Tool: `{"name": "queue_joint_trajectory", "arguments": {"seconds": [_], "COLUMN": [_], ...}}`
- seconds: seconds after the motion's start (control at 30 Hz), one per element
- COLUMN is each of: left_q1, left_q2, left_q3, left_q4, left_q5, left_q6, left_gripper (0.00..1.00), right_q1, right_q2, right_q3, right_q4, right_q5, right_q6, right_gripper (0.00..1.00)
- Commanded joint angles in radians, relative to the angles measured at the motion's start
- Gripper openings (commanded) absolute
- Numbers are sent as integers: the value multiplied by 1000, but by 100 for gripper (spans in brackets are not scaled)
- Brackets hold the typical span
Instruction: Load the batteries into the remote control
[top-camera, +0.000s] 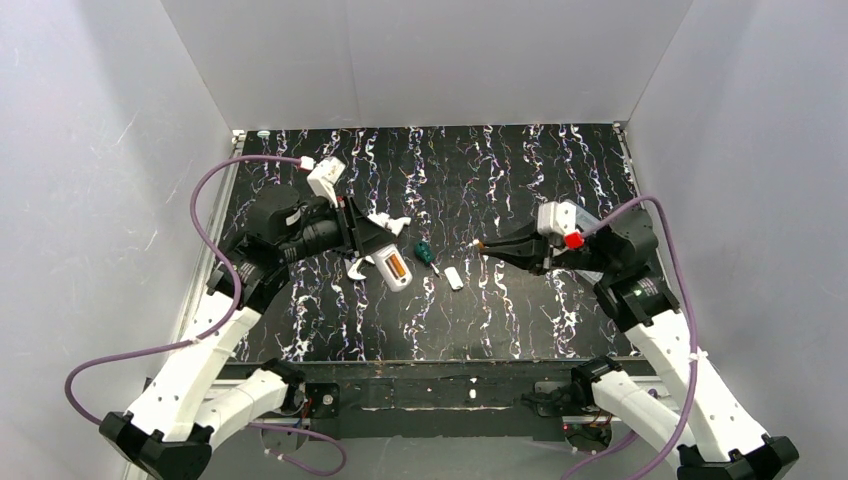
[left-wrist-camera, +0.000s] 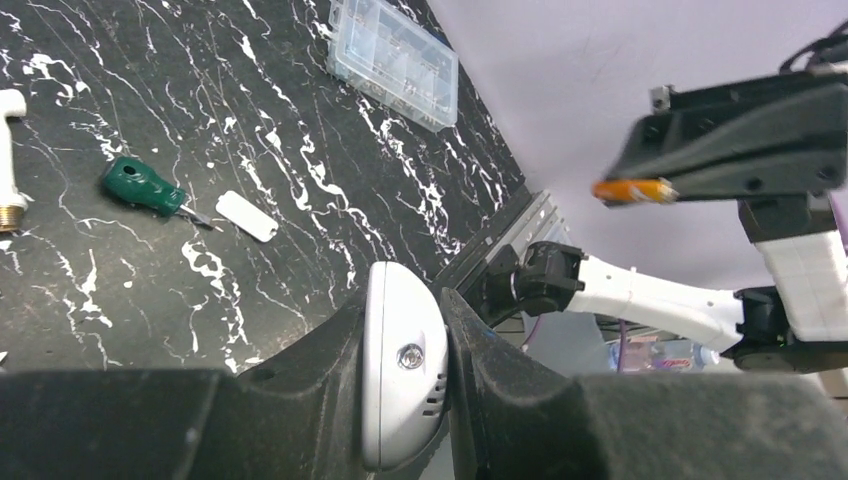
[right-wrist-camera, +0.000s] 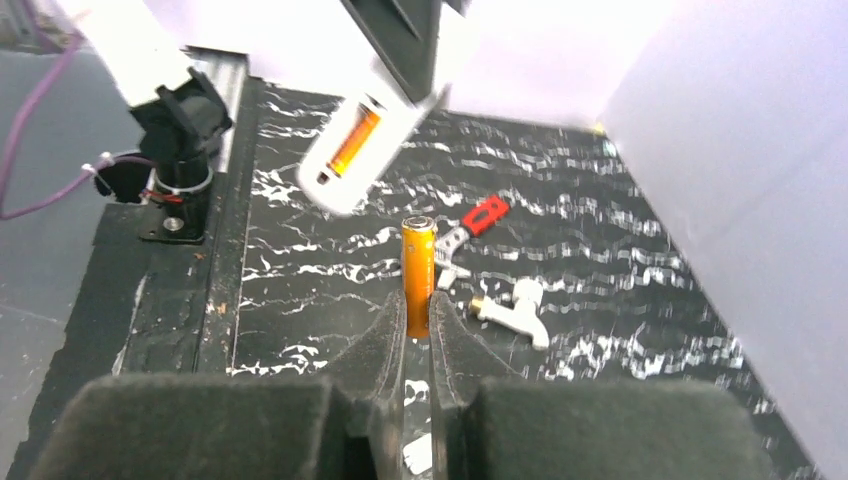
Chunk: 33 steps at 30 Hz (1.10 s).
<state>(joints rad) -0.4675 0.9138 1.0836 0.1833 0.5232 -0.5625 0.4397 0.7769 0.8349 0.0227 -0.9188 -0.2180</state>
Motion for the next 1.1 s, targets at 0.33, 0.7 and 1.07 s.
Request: {"name": "queue_joint_trajectory", "arguments": {"seconds": [0.33,0.7,1.07], "left_q1": [1,-7,-85], "left_q2": [33,186,205], "left_q3": [-118,-192,-224], "left_q4": [428,647,719], "left_q5": [-70,-168,-102], "left_q6": [-270,-568,-607], "left_gripper": [0,0,0], "right_q1": [8,327,335], "right_q2": [20,212,459], "right_q3": [173,579,880], "right_q4": [-18,-719,-1051], "right_q5": [53,628,601], "right_q6": [237,286,192], "right_gripper": [1,1,1]}}
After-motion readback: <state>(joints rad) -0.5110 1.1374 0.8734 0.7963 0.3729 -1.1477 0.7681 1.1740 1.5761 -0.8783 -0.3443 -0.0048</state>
